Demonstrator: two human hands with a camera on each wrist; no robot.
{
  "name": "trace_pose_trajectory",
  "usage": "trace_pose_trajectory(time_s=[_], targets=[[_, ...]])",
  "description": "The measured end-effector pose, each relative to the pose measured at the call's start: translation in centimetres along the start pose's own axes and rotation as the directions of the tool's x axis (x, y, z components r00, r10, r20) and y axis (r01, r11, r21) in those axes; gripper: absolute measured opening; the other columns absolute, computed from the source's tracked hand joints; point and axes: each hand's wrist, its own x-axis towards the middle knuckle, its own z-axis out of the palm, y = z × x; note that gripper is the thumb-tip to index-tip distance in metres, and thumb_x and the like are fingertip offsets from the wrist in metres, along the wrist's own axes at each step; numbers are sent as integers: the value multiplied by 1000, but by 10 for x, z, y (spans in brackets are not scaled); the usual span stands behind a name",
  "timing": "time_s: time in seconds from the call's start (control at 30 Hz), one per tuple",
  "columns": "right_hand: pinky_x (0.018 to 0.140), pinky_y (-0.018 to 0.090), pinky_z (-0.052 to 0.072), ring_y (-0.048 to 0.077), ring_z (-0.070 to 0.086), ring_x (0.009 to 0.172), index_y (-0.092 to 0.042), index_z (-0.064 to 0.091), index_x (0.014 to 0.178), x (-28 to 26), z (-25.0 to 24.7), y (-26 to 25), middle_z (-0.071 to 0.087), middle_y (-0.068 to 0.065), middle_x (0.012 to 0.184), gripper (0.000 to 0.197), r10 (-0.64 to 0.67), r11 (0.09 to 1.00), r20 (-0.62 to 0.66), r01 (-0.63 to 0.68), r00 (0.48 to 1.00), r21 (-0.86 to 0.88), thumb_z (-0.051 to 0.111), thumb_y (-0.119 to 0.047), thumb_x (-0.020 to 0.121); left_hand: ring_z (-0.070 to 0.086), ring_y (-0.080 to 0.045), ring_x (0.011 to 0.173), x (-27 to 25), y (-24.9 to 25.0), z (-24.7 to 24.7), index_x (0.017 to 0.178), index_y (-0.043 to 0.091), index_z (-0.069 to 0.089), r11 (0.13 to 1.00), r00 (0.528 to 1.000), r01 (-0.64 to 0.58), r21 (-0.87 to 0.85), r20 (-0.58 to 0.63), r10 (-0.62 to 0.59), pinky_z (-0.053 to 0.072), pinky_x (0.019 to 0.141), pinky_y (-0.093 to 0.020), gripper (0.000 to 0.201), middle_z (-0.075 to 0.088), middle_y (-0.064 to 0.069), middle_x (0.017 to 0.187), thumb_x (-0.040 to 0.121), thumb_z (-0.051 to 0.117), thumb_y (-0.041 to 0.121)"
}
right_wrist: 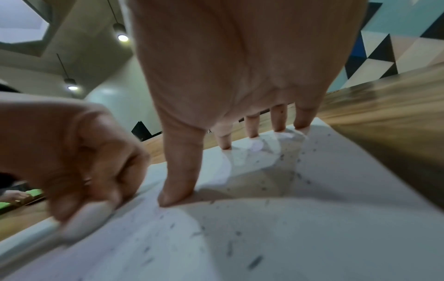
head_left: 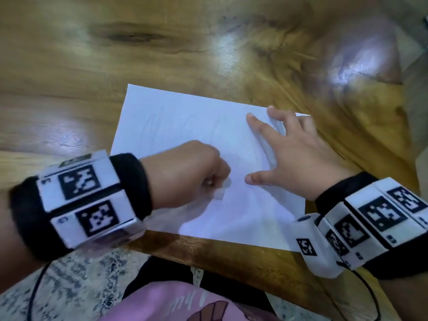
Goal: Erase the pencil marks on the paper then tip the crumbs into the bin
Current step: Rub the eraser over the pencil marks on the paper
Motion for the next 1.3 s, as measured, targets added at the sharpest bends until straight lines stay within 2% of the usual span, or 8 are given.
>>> trace_pose_trajectory(time_s=[0.07,0.23,0.4,0.53,0.73,0.97,1.17,1.3], targets=[[108,33,22,16,1,133,-48,-1,142,0,1,0,-3,-12,153,104,-6,1000,-5,6,1000,-3,67,-63,65,54,-13,70,6,-4,-2,73,13,65,1000,1000,11,12,19,-12,38,62,-19,4,59,7,71,73,64,10],[105,33,26,14,1,132,-49,0,142,0,1,-1,-4,-12,153,104,5,1000,-2,-5,1000,9,68,-61,65,43,-16,79,66,7,-36,93,12,64,986,952,132,105,-292,-96,29,67,-24,17,50,3,79,80,62,21],[108,33,22,9,-2,131,-50,0,142,1,1,1,-5,-14,153,103,0,999,-4,0,1000,32,68,-61,65,47,-20,67,28,0,-10,70,15,62,996,978,24,80,-210,-7,30,54,-28,7,47,4,68,75,63,11],[108,34,22,9,-2,130,-49,-1,142,0,2,0,-5,-13,153,103,-10,1000,-6,10,1000,14,67,-62,66,53,-13,65,-11,-8,12,65,15,59,1000,1000,9,-1,-17,-9,43,60,-26,11,48,9,69,73,66,11],[109,33,20,15,1,133,-47,-1,143,0,2,0,-4,-10,154,104,-6,1000,-13,6,1000,-3,67,-62,66,43,-17,72,57,2,-36,86,11,66,987,943,133,88,-317,-99,18,55,-22,15,51,1,76,79,62,24],[108,33,21,13,-1,133,-49,-1,142,0,1,0,-5,-13,153,103,4,1000,1,-4,1000,10,67,-62,66,57,-16,70,-10,0,11,69,14,65,999,1000,12,-40,-8,-13,38,62,-22,6,57,5,73,74,67,15],[109,34,20,16,1,134,-49,0,142,0,1,-2,-4,-11,153,103,7,1000,-8,-7,1000,2,67,-62,66,44,-16,72,48,6,-27,84,14,64,992,968,79,99,-245,-53,20,54,-27,8,49,6,73,78,63,19],[109,33,19,13,1,132,-49,0,143,0,1,0,-4,-11,153,103,-1,1000,-8,1,1000,15,67,-62,66,48,-18,64,26,6,-4,63,18,56,998,991,-68,16,-115,69,34,54,-19,12,48,6,61,73,62,19]])
